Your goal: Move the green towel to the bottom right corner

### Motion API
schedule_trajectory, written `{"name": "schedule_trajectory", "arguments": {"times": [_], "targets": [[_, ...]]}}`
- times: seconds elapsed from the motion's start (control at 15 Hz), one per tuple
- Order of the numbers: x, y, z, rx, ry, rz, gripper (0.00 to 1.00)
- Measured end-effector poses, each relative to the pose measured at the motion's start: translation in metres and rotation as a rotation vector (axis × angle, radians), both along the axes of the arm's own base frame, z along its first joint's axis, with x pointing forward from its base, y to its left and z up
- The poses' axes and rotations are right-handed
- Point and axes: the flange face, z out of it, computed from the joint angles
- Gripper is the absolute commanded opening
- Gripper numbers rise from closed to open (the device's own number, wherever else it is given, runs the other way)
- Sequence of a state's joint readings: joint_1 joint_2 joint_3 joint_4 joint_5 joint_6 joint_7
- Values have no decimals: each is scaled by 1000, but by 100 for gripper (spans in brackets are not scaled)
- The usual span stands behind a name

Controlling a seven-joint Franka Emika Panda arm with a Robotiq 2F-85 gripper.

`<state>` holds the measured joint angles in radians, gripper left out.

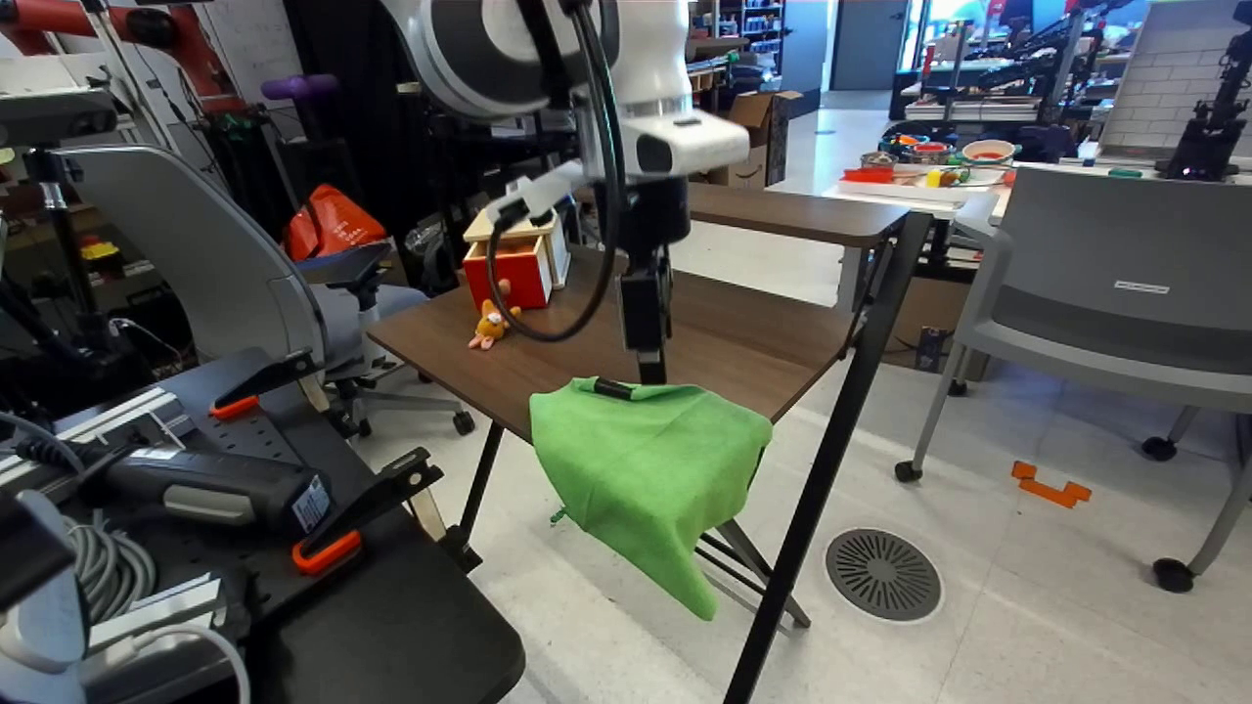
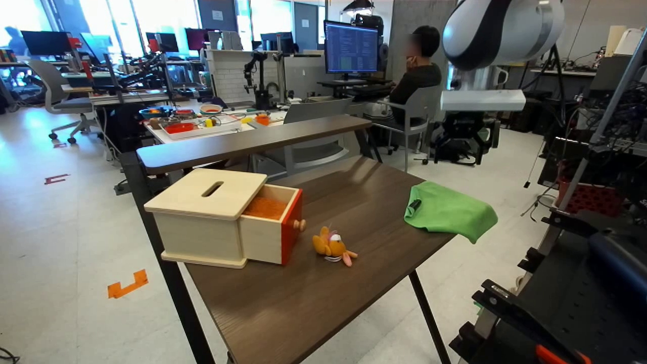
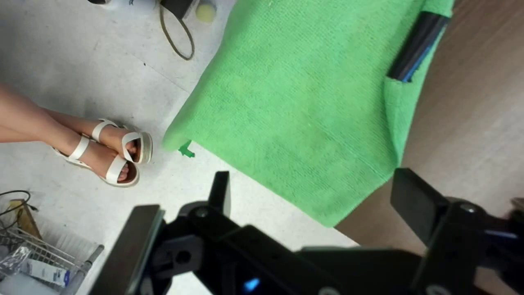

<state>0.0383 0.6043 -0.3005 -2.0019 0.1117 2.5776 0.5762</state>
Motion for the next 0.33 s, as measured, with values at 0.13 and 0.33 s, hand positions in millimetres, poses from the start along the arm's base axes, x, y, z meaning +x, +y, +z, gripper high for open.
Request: {"name": "schedule_trajectory", "arguments": {"times": [0.13,0.33], "targets": [[-7,4,44,12,-50,26,100],[-24,15,95,40,-108,72,100]]}}
